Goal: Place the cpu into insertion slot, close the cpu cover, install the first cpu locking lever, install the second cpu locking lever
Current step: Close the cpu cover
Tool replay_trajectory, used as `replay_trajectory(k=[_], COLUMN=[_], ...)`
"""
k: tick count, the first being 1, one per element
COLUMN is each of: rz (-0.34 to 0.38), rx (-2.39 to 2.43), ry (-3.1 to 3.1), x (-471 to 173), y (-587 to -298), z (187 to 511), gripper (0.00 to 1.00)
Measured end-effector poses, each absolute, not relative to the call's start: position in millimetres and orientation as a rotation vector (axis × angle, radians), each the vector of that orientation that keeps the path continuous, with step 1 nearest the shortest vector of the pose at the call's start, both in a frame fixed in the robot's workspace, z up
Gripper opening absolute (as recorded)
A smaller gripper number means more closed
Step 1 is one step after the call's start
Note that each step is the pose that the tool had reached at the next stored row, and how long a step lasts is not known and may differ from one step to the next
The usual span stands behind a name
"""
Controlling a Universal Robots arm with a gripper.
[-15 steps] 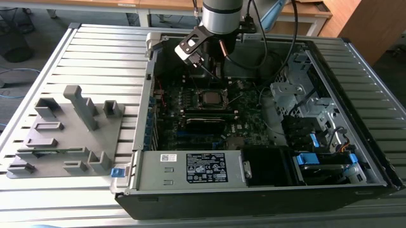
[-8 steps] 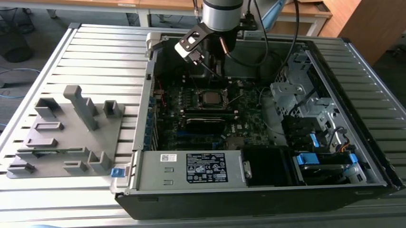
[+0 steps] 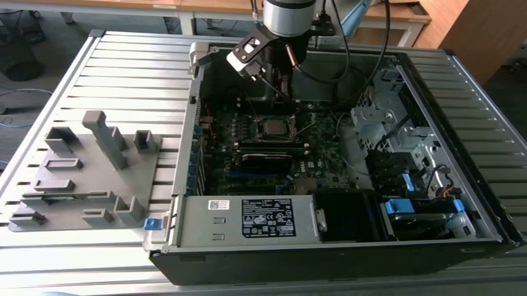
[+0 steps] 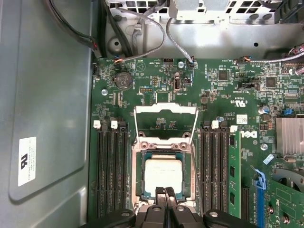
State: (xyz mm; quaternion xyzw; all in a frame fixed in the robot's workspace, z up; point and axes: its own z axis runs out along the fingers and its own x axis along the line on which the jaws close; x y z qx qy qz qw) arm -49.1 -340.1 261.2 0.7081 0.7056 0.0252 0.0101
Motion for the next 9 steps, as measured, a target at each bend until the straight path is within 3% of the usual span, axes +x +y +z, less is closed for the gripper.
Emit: replay_trajectory(k=[9], rz=[0.078], rx=[2.210], ry=[2.202], x=[-47.1], y=[-340.1], z=[263.5], gripper=[0.11])
